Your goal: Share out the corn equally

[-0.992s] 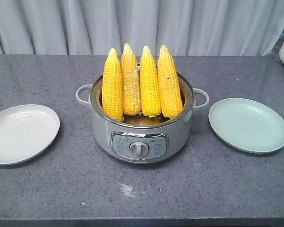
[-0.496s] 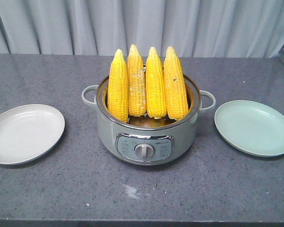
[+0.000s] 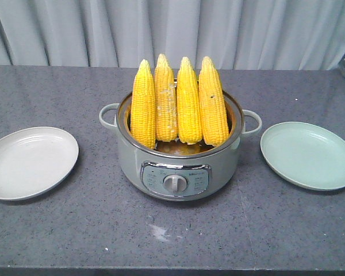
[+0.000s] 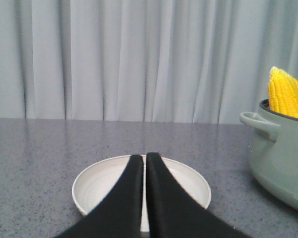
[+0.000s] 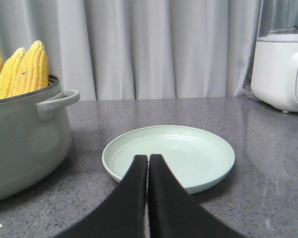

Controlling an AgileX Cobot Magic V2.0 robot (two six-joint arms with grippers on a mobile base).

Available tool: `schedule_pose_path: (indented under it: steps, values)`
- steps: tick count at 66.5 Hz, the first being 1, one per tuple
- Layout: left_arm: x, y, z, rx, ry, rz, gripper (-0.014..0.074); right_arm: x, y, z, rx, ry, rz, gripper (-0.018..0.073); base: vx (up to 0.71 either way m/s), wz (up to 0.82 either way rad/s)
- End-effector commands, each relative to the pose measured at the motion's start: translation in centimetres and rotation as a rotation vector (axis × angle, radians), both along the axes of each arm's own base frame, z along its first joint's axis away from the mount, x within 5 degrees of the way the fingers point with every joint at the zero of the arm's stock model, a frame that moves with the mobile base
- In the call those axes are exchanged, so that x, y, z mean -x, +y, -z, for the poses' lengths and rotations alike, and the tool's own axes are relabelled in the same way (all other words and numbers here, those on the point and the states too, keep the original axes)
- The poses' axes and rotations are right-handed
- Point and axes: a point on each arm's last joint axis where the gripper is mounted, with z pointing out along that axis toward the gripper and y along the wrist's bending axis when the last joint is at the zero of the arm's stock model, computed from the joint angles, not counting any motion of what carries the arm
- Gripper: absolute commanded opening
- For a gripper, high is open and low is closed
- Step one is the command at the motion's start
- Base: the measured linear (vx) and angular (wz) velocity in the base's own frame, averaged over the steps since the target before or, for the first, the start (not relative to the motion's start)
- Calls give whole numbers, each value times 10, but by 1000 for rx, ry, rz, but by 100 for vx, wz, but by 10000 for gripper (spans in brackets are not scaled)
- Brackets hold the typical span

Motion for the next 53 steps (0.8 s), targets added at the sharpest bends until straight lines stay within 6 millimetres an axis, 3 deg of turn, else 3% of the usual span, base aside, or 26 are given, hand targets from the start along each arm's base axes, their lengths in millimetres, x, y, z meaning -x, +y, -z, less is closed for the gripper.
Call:
schedule_pose_path:
  steps: [1, 16, 21, 32, 40, 53]
  values:
    - [3, -1, -8, 5, -118, 10, -6, 1, 0, -7, 5, -104, 1, -11, 0, 0]
    - [6, -1, -22, 22, -169, 15, -6, 1, 0, -13, -77, -121, -3, -11, 0, 0]
    - [10, -1, -41, 23, -189, 11, -6, 2, 0, -21, -88, -118, -4, -11, 0, 0]
    - [14, 1, -91, 21, -173, -1, -6, 4, 0, -59, -64, -103, -3, -11, 0, 0]
    - [-2, 1, -126, 12, -50, -15, -6, 0, 0, -91, 0, -19, 0, -11, 0, 0]
    - [-50, 3, -180, -11, 225, -40, -6, -21, 0, -144, 6, 192, -3, -11, 0, 0]
